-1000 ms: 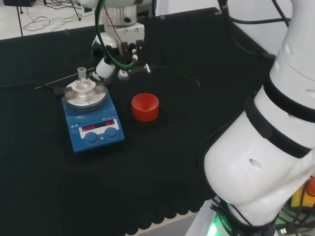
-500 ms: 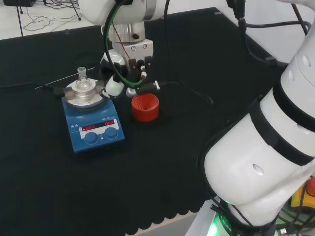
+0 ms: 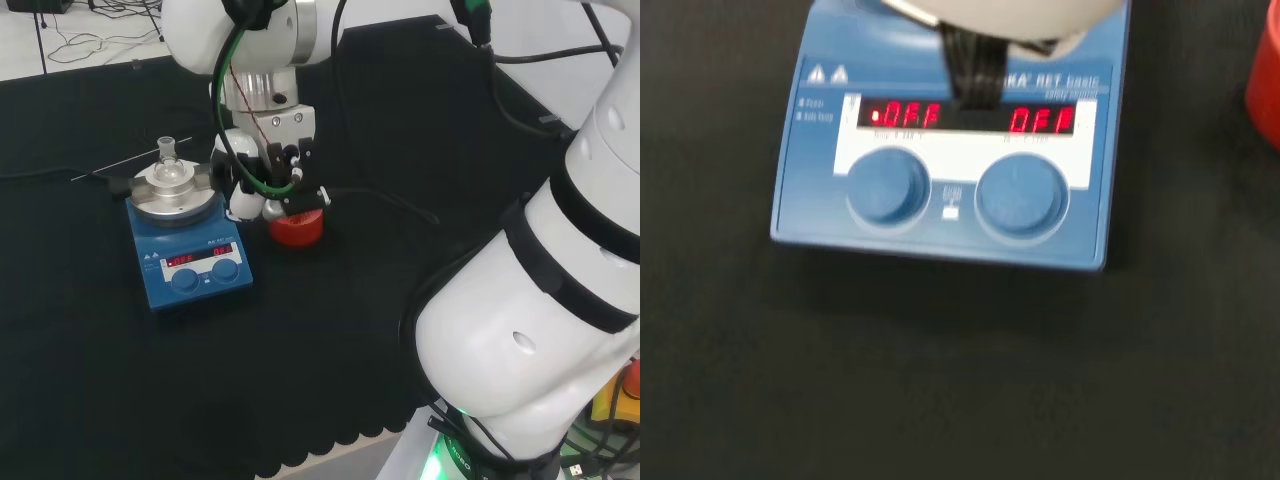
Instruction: Turn on the heater.
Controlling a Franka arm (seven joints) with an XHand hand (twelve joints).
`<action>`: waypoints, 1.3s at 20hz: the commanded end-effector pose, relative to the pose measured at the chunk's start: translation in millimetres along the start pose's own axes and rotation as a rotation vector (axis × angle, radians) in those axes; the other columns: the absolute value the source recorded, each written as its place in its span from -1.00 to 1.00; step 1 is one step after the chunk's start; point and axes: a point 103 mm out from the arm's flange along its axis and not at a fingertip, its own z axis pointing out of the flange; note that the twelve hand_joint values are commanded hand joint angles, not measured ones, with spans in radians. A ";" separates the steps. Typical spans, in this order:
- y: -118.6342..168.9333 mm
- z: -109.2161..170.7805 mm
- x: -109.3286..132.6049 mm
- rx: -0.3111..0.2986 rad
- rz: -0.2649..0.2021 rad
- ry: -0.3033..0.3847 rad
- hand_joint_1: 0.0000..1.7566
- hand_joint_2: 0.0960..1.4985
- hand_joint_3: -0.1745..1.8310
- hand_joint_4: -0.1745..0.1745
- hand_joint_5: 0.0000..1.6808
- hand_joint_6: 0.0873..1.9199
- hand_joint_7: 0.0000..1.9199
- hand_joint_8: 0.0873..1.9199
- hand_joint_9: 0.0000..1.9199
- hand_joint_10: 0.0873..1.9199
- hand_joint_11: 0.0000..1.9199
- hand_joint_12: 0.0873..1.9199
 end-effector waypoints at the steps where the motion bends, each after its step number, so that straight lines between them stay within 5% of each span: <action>1: -5.0 21.4 9.9 0.074 -0.032 0.015 0.53 -0.06 0.04 -0.63 -0.36 -0.18 0.57 0.77 0.63 0.72 0.47 0.44; 14: -2.0 53.0 19.2 0.220 -0.061 0.033 0.65 -0.14 0.22 -0.34 -0.66 -0.14 0.63 0.83 0.67 0.80 0.45 0.55; 26: 9.9 65.0 38.5 0.303 -0.091 -0.014 0.66 -0.16 0.26 -0.21 -0.71 -0.39 0.63 0.83 0.67 0.81 0.45 0.56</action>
